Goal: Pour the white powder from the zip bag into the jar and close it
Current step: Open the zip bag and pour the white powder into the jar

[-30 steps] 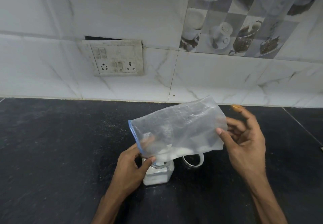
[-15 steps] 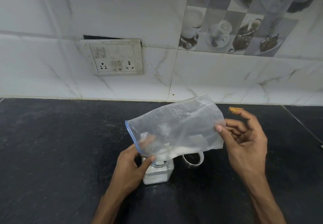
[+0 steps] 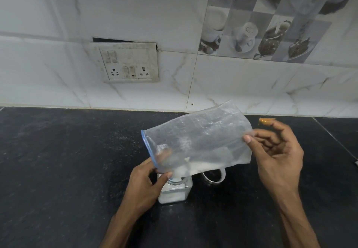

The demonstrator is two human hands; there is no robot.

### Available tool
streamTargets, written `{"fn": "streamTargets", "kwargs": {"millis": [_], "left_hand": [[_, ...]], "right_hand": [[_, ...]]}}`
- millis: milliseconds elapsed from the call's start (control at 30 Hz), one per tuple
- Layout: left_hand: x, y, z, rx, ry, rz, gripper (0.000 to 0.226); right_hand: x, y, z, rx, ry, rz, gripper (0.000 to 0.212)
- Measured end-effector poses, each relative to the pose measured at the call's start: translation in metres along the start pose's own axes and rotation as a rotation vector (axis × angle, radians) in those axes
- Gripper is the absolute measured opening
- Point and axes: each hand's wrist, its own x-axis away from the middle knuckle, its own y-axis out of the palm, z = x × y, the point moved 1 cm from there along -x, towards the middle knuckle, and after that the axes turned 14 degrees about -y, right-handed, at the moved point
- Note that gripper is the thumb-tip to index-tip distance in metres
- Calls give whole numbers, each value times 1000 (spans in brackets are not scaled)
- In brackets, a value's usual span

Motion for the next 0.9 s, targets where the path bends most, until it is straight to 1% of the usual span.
{"fn": "streamTargets", "kwargs": {"millis": [133,233,300,400,500,567,667,733,833,900], "left_hand": [[0,0,0,25,-5,-11,54],[0,1,-2,35,1,-18,51],[0,0,-1,44,2,-18,51],[0,0,1,24,11,-13,53],[0,0,1,31,2,-13,57],[0,1,0,17,10,-6,57],[0,1,0,25,7,-2,55],[0,0,-1,32,1,-3,52],[0,1,0,25,7,-4,57],[0,0,1,18,12,-2,55]], "right_hand": [[0,1,0,20,-22,-47,40],[1,-1,3,24,-33,-9,32],[5,-3,7,70,-65,-49,27],[10,-7,10,118,-101,-76,33],[11,-6,13,106,-114,-110,32],[13,-5,14,110,-126,-130,38],[15,-5,14,88,-125,-126,44],[16,-5,13,86,-116,-113,44],[15,-6,13,44,-76,-44,42],[14,-5,13,43,-68,-43,41]]}}
